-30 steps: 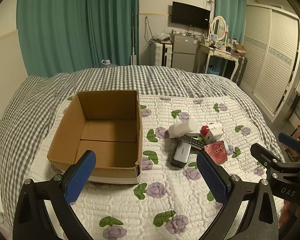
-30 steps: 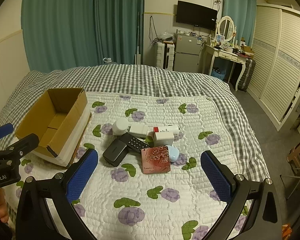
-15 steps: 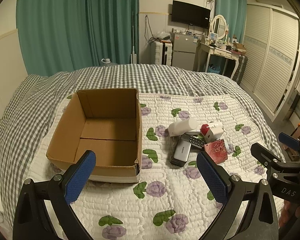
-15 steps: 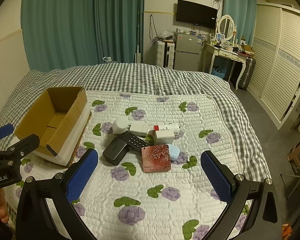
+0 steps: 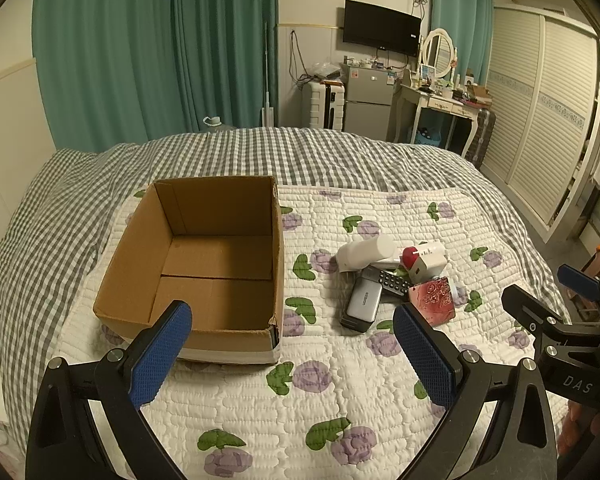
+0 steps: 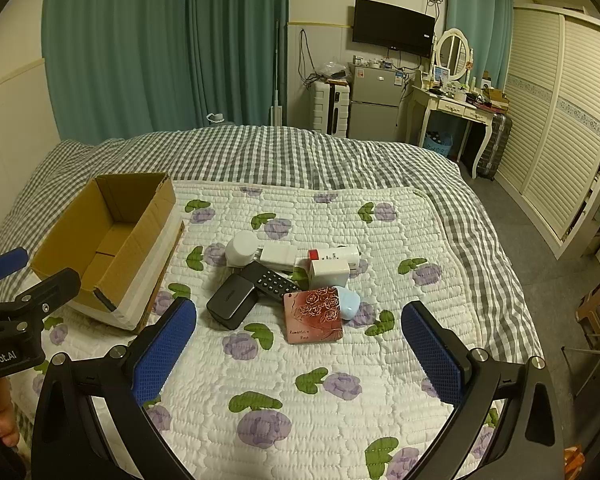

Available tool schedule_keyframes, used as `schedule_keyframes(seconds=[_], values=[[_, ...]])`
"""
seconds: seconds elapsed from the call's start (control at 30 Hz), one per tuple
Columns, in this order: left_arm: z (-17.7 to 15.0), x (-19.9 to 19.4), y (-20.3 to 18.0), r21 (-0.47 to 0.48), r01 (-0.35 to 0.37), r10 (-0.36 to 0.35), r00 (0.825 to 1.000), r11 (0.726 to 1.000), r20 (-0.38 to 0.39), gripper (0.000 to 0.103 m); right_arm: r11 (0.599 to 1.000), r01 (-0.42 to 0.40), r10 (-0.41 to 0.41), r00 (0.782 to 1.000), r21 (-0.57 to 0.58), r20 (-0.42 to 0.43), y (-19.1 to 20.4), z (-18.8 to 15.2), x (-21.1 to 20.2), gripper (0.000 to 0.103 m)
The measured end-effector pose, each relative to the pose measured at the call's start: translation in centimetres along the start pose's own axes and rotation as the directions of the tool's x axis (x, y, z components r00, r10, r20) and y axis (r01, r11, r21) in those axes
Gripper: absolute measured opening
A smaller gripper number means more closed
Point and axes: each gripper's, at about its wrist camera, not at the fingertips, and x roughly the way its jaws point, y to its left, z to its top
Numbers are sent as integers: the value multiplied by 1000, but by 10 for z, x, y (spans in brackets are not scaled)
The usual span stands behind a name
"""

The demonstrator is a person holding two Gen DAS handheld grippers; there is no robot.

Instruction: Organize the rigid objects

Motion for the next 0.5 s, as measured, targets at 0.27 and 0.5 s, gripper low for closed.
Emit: schedule_keyframes(seconds=[0.27, 0.5], values=[[0, 0, 0, 0, 0, 0, 1000, 1000, -1, 103, 1000, -1, 1, 1000, 1, 2, 0, -1, 0, 103], [0, 0, 0, 2, -2, 2, 1000, 1000, 2, 103, 1000, -6, 6, 1000, 1, 5, 0, 1, -4, 103]])
